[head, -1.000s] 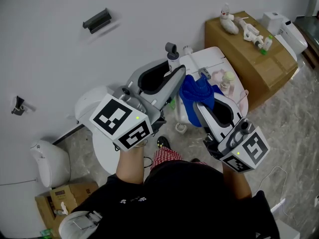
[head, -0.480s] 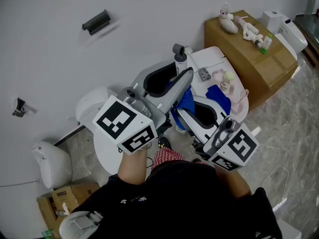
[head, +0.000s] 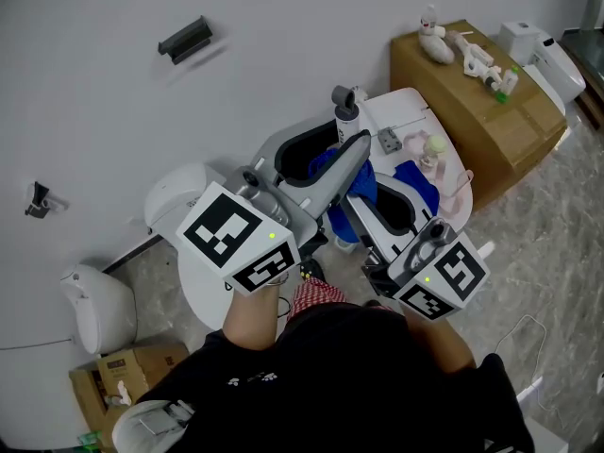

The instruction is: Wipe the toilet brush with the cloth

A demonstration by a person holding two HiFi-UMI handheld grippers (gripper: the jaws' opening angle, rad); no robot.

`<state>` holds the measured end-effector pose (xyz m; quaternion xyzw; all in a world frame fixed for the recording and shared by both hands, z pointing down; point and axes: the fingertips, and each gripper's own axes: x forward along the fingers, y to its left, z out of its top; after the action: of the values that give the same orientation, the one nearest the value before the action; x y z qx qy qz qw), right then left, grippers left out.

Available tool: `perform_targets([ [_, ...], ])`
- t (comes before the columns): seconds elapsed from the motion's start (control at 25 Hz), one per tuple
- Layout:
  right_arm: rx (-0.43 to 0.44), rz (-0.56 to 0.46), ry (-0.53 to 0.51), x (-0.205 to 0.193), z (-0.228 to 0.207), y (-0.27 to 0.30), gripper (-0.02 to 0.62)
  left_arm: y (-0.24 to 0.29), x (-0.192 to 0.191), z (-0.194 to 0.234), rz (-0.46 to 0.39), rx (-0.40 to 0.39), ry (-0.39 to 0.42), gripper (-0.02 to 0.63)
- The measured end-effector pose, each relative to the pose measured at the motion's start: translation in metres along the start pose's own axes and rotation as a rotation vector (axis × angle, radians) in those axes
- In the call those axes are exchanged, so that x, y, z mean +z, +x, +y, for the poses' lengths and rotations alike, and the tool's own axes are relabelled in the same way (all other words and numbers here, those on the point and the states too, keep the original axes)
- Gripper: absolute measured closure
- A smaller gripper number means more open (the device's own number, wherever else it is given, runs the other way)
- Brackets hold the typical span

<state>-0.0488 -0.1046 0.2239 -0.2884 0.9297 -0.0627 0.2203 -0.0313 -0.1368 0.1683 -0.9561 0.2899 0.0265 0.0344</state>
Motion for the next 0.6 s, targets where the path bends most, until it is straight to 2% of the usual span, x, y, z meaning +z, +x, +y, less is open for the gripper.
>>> perform_targets([
  [0.6, -0.017, 0.018, 0.011, -0.0078, -0.0048, -0.0019, 0.531, 0.0, 0.0018, -0.0017, 0.0, -0.005, -0.001, 0.505],
])
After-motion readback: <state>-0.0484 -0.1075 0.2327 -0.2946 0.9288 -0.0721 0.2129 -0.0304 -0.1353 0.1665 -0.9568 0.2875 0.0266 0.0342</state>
